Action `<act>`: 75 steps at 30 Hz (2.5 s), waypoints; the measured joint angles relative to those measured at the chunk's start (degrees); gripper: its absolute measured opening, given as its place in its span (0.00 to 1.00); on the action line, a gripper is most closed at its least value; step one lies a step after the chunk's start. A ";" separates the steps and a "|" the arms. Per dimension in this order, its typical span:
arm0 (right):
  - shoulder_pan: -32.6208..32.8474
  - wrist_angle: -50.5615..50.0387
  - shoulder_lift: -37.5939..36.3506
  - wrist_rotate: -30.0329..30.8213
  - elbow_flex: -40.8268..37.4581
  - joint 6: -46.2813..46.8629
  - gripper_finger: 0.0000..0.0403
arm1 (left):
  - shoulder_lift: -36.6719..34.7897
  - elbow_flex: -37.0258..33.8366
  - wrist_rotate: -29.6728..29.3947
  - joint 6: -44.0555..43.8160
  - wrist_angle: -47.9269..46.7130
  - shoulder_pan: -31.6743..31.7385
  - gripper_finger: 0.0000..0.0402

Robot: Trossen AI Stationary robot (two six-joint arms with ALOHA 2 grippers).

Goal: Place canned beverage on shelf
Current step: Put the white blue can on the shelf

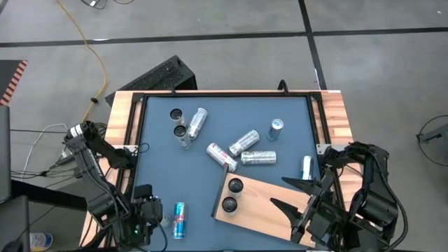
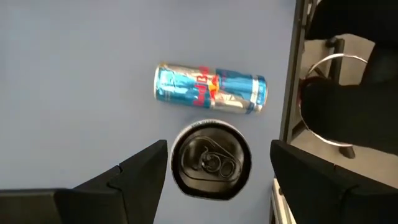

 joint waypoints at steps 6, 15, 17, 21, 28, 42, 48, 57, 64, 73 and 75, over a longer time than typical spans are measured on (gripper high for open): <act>0.00 -4.53 0.00 -0.02 0.00 5.13 0.70 | 0.86 0.00 3.69 2.89 0.09 0.76 0.67; -0.38 -5.03 0.00 -0.02 0.00 5.87 0.70 | 4.10 -0.01 2.54 6.01 -0.47 0.73 0.67; -0.43 -5.21 0.00 -0.02 0.00 6.46 0.70 | 4.43 0.00 2.57 6.03 -0.66 0.71 0.67; -1.05 -5.51 0.00 -0.19 0.00 6.83 0.70 | 4.72 0.02 2.31 5.98 -0.77 0.61 0.67; -1.93 -5.60 0.00 -3.20 0.00 6.87 0.70 | 4.74 0.07 3.89 4.69 -3.16 0.63 0.67; -2.62 -5.84 0.02 -4.55 -0.02 7.10 0.70 | 4.81 0.06 5.17 4.98 -4.70 0.94 0.67; -2.60 -5.84 0.02 -4.55 -0.02 7.12 0.70 | 4.98 1.86 7.04 3.94 -5.26 1.92 0.69; -2.60 -5.84 0.02 -6.05 -0.02 7.27 0.70 | 5.03 1.92 4.79 4.61 -5.55 1.81 0.69; -2.60 -6.13 0.02 -6.42 -0.02 8.60 0.70 | 5.51 1.92 2.26 5.01 -5.51 1.62 0.69; -2.60 -6.13 0.02 -6.40 -0.02 8.73 0.70 | 5.51 1.92 5.54 3.27 -5.65 1.84 0.69; -2.60 -6.13 0.02 -6.40 -0.02 8.73 0.70 | 5.49 1.95 5.74 2.33 -5.69 1.88 0.69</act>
